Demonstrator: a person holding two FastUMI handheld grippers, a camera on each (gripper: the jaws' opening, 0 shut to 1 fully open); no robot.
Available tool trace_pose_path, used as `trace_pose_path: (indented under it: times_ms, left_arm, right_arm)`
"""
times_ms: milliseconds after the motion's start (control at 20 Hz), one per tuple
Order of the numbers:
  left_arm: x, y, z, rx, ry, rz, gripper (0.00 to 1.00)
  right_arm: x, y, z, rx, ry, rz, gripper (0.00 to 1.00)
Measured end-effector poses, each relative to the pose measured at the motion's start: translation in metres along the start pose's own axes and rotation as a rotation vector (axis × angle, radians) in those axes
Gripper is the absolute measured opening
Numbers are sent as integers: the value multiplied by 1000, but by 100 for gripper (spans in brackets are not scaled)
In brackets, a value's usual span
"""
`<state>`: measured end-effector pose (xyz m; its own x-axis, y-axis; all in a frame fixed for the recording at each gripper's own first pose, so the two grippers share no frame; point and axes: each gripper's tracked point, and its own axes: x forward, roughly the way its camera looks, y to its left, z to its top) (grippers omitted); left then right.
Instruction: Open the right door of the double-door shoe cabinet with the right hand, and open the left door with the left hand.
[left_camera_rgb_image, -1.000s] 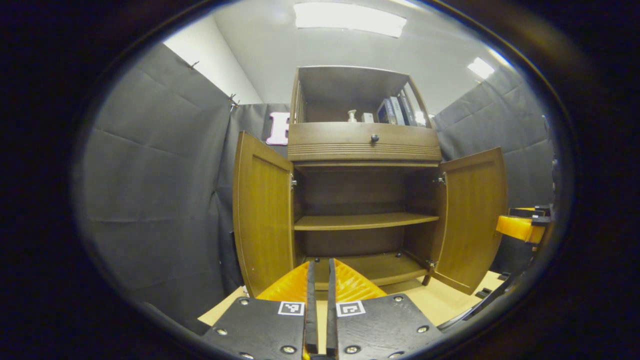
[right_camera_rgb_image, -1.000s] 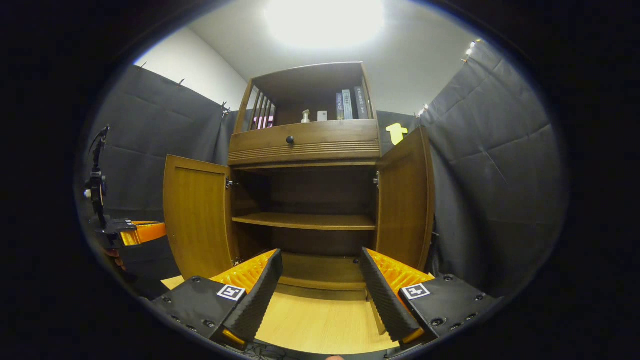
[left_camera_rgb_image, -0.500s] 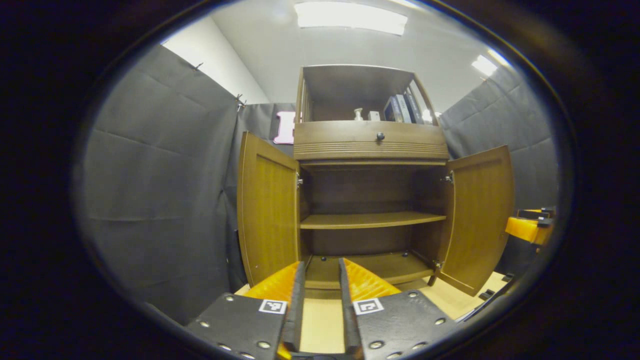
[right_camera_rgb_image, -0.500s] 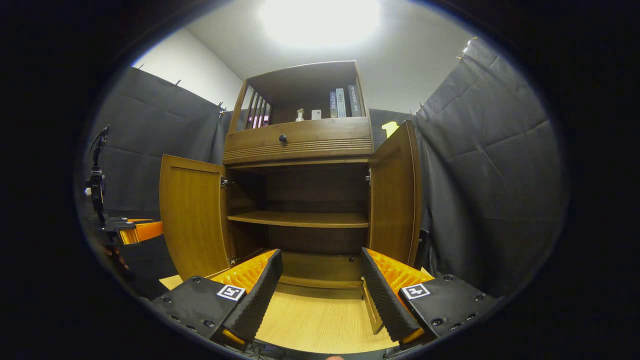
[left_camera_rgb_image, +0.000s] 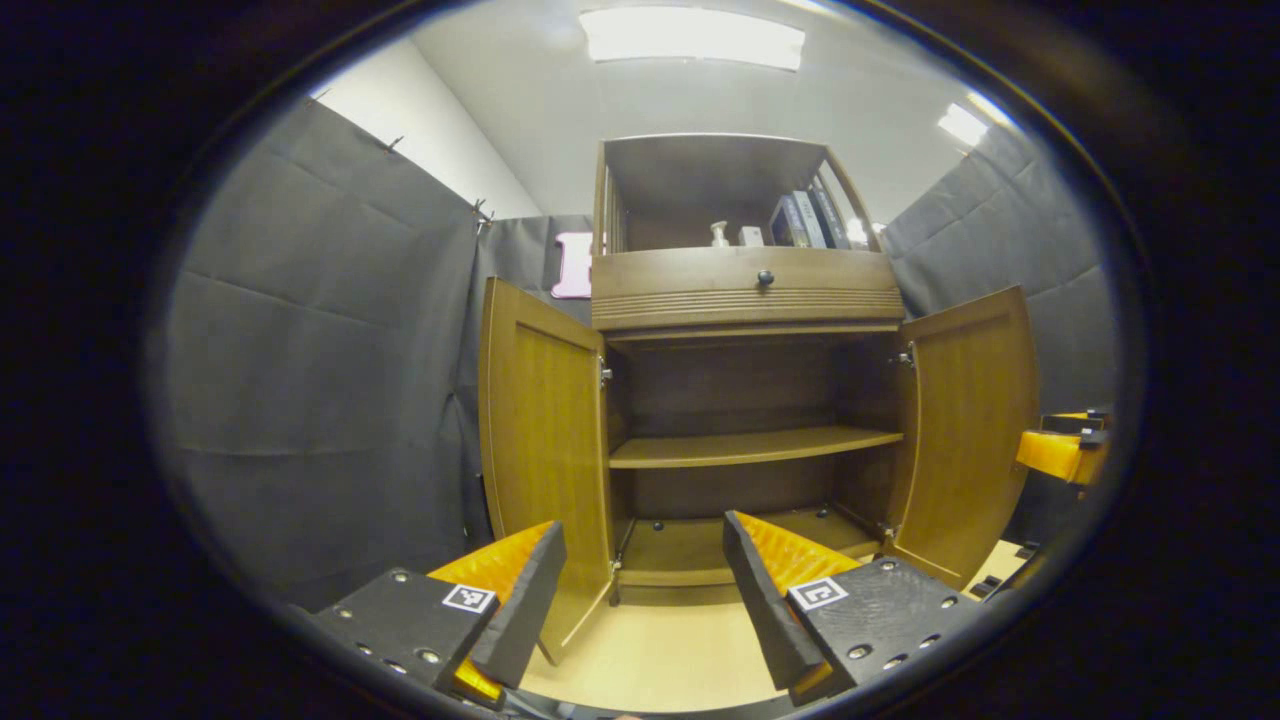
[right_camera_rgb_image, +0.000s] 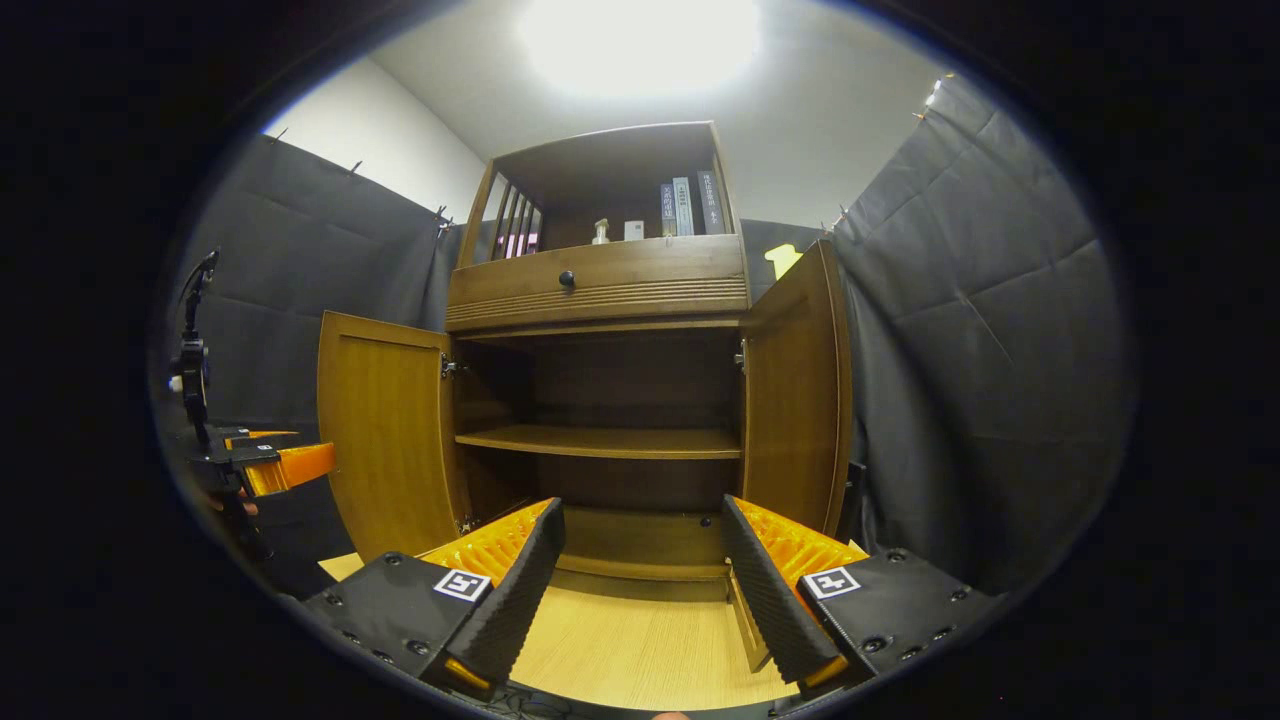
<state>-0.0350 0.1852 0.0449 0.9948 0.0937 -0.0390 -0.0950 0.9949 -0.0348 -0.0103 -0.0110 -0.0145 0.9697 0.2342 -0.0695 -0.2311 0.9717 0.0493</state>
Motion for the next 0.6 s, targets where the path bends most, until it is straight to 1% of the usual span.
trace_pose_path:
  times_ms: [450, 500, 550, 600]
  left_arm:
    - [-7, 2, 7, 9, -26, -3, 92]
    - [-8, 3, 7, 8, -28, -3, 92]
    - [-8, 4, 8, 9, -29, -3, 92]
    - [-9, 4, 9, 11, -28, -2, 92]
  right_arm:
    - [-4, 0, 4, -3, -11, -10, 98]
    - [-5, 0, 4, -3, -11, -10, 93]
    - [-6, 0, 4, -4, -12, -11, 98]
    - [-7, 0, 5, -4, -13, -12, 93]
